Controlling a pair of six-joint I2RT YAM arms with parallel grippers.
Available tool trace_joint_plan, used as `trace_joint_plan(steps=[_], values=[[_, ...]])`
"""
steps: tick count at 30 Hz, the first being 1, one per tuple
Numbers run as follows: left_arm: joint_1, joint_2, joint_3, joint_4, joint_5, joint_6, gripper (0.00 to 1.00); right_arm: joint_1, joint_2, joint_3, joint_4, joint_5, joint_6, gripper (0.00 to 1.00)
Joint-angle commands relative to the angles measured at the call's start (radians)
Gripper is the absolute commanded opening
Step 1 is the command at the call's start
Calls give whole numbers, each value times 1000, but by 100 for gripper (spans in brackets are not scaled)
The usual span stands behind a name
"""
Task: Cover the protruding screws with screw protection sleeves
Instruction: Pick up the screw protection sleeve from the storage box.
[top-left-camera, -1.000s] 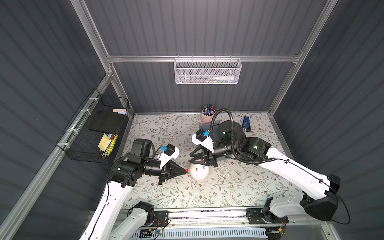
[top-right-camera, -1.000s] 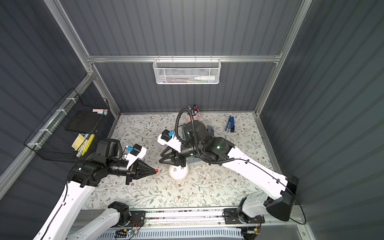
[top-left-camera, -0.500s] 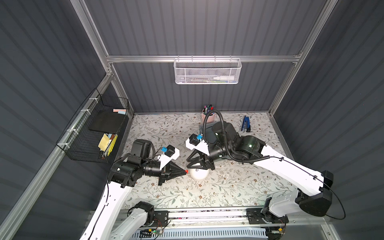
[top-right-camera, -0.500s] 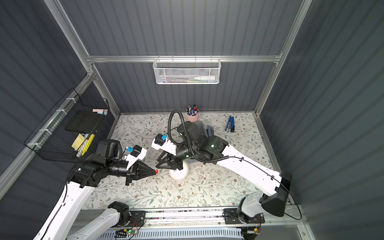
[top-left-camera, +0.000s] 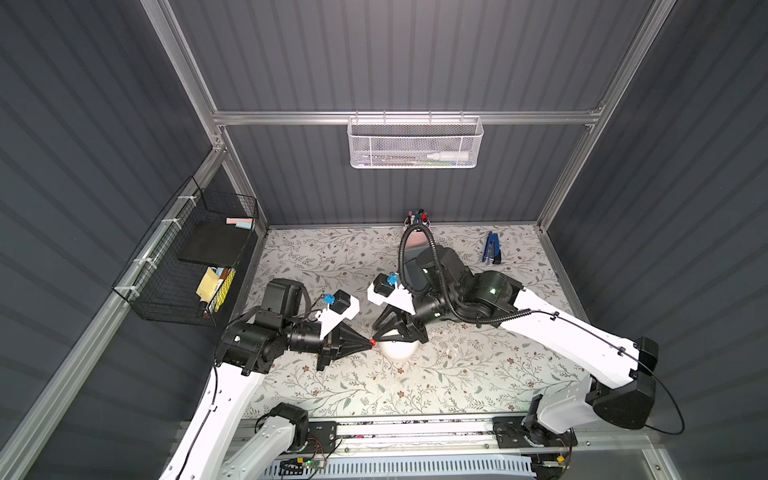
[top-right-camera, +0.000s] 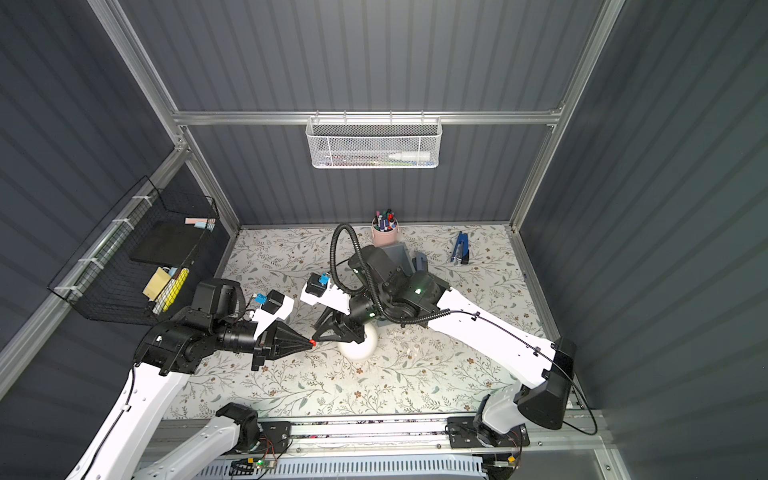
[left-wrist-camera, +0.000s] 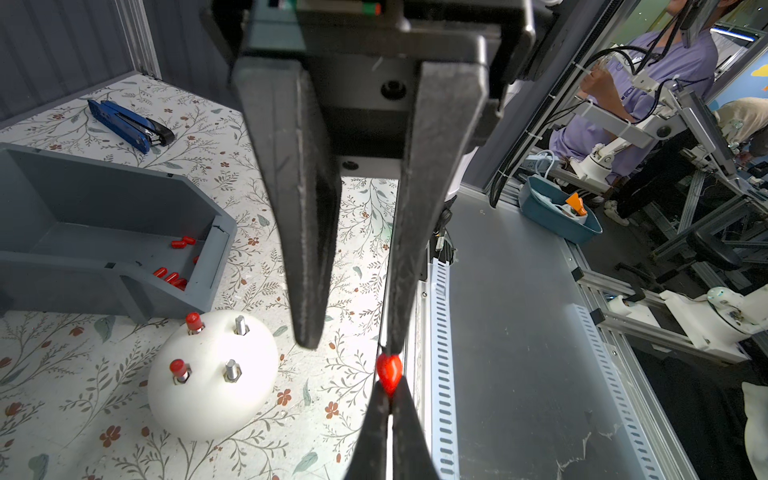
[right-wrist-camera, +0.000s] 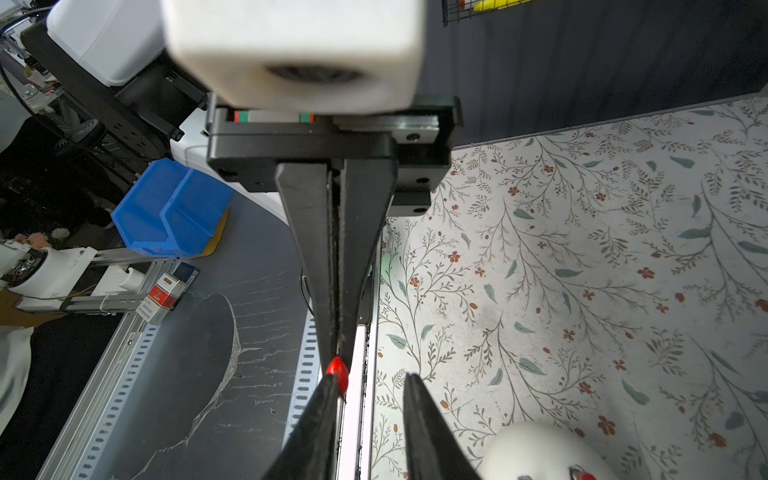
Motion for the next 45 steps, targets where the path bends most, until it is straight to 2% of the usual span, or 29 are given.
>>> trace_joint_plan(steps=[1,7,14,19,30,38,40,42,45], values=[[2,0,7,-7,0,20,0,8,3,31,-25,-28,-31,30],[2,4,7,-4,3,18,0,10,4,26,-24,-30,-31,27],[2,6,5,-1,9,16,0,14,7,28,-23,-31,-38,16],[1,8,7,0,13,13,0,17,10,30,-22,-35,-33,19],[2,11,5,9,19,5,0,21,16,33,-24,-30,-36,15],[1,9,2,21,25,-4,0,22,15,33,-27,-33,-35,4],[2,6,-1,22,26,-4,0,22,16,32,-27,-35,-32,6],[1,7,0,22,24,-4,0,23,19,33,-27,-36,-28,15],[1,7,-1,22,21,-4,0,25,20,33,-23,-41,-27,15]])
